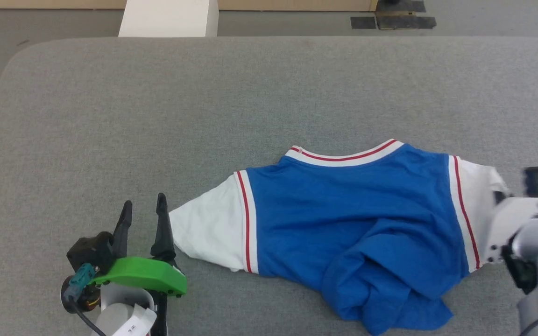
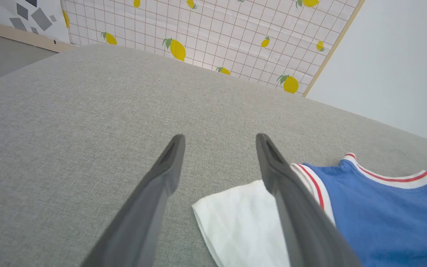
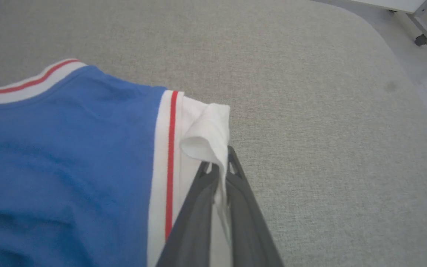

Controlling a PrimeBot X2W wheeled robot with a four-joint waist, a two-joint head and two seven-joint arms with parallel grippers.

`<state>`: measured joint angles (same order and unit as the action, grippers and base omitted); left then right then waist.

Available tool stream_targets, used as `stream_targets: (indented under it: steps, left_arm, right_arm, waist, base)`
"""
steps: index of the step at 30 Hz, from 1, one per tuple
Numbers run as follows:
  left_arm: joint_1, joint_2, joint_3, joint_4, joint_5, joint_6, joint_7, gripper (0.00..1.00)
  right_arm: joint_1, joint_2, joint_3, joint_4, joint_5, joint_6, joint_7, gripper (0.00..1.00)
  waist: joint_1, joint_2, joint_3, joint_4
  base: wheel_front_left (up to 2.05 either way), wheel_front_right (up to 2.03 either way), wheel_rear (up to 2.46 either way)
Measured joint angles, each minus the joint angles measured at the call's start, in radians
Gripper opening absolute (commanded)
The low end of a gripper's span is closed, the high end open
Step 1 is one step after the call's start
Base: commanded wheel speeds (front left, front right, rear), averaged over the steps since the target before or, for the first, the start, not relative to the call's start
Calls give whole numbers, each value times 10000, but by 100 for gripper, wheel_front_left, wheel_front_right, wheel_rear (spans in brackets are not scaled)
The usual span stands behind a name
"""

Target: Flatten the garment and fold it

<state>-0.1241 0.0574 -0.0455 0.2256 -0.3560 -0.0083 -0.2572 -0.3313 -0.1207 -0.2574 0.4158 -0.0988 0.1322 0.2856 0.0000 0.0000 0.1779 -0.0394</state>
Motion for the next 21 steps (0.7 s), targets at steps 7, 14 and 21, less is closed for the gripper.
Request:
stream_targets:
  steps: [7, 14, 21]
  left_arm:
    - [15, -19, 23, 86, 40, -10, 0, 100]
    - [108, -25, -4, 192, 42, -65, 0, 100]
    - [135, -25, -155, 424, 107, -100, 4, 100]
  right_arm:
    - [333, 546, -3235, -50, 1628, 2, -29, 16]
    - [835, 627, -4194, 326, 1191, -2, -58, 100]
    - [1260, 671, -3572, -56, 1099, -2, -1511, 100]
  waist:
    - [0, 0, -315, -156]
    - [0, 0, -597, -329]
    - [0, 0, -866, -441]
  base:
    - [0, 0, 0]
    - [0, 0, 0]
    - [0, 0, 0]
